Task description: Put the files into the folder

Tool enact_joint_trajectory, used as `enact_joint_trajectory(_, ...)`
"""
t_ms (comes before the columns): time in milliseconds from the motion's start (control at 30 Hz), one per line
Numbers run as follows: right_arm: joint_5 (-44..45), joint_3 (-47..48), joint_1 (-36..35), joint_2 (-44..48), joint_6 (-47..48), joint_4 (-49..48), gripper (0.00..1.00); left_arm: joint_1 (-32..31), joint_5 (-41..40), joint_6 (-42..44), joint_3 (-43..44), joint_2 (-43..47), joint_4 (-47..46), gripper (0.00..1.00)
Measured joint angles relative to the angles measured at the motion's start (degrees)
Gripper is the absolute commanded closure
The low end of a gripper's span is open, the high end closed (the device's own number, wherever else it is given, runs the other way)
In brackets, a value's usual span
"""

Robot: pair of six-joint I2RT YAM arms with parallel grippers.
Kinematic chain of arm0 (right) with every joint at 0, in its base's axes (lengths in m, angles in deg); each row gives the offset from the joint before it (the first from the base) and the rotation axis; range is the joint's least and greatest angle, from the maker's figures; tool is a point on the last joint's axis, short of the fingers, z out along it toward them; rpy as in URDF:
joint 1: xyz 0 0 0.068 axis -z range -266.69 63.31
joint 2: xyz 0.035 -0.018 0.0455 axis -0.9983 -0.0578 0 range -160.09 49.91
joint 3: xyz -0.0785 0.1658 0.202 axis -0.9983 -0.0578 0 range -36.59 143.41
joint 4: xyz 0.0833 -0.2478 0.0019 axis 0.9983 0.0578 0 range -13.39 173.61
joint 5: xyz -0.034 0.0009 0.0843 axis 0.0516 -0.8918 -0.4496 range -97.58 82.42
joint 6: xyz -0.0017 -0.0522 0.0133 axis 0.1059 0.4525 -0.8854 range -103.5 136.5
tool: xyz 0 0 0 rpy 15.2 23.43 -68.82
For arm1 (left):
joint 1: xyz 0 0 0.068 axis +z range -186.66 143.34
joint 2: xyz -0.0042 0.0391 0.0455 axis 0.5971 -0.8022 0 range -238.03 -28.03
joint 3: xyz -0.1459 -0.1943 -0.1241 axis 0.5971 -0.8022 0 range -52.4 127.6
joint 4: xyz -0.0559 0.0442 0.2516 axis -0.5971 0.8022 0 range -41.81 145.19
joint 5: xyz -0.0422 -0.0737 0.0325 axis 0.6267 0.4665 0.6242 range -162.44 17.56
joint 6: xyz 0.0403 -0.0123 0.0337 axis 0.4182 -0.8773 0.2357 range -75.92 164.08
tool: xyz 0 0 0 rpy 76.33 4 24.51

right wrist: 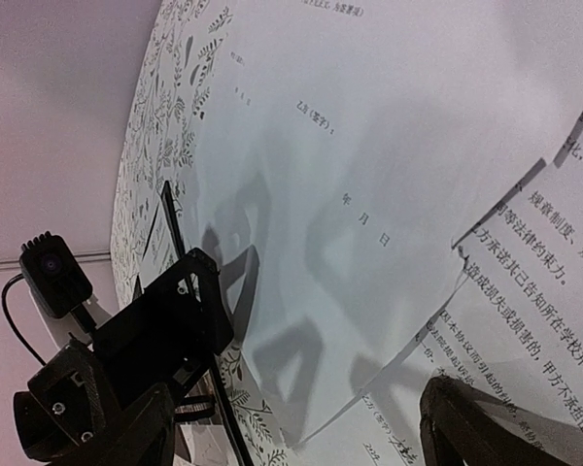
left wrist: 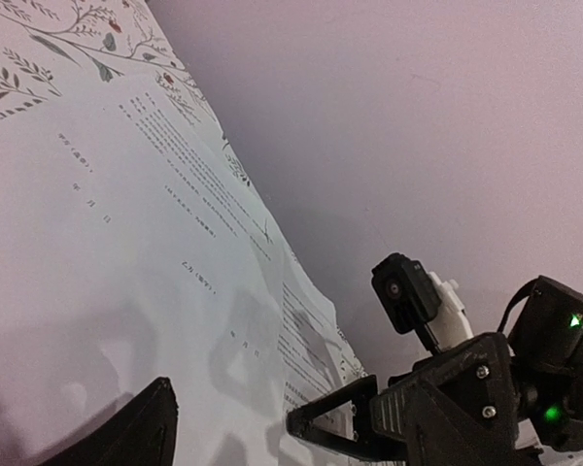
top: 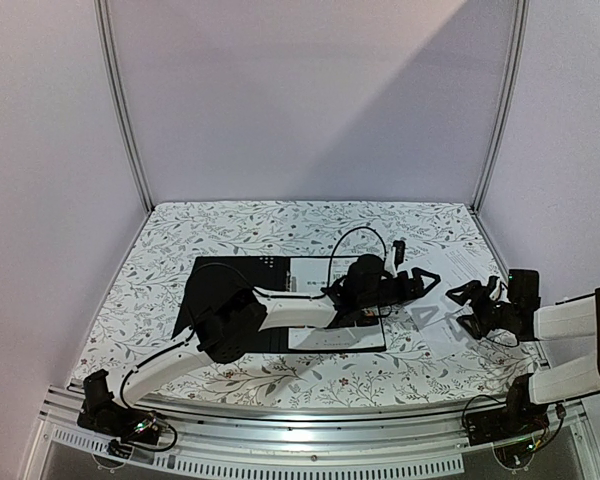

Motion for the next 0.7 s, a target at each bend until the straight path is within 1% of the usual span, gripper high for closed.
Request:
enact_joint_trajectory(267, -0.50, -0.02, 0.00, -2.73, -2.23, -5.86, 0.14, 0.04, -0.37, -1.70, 0.00, 0.00, 0.68, 0.24)
enact_joint_trajectory(533, -1.42, -1.38, 0.00, -6.23, -6.36, -13.31, 0.14, 0.22, -0.28, -3.06, -0.02, 0.00, 0.90, 0.25)
enact_joint_trajectory(700, -1.60, -3.67, -0.15, -7.61, -10.69, -19.41, 0.14, 0.26, -0.07, -3.67, -0.07, 0.00, 0.87, 0.25)
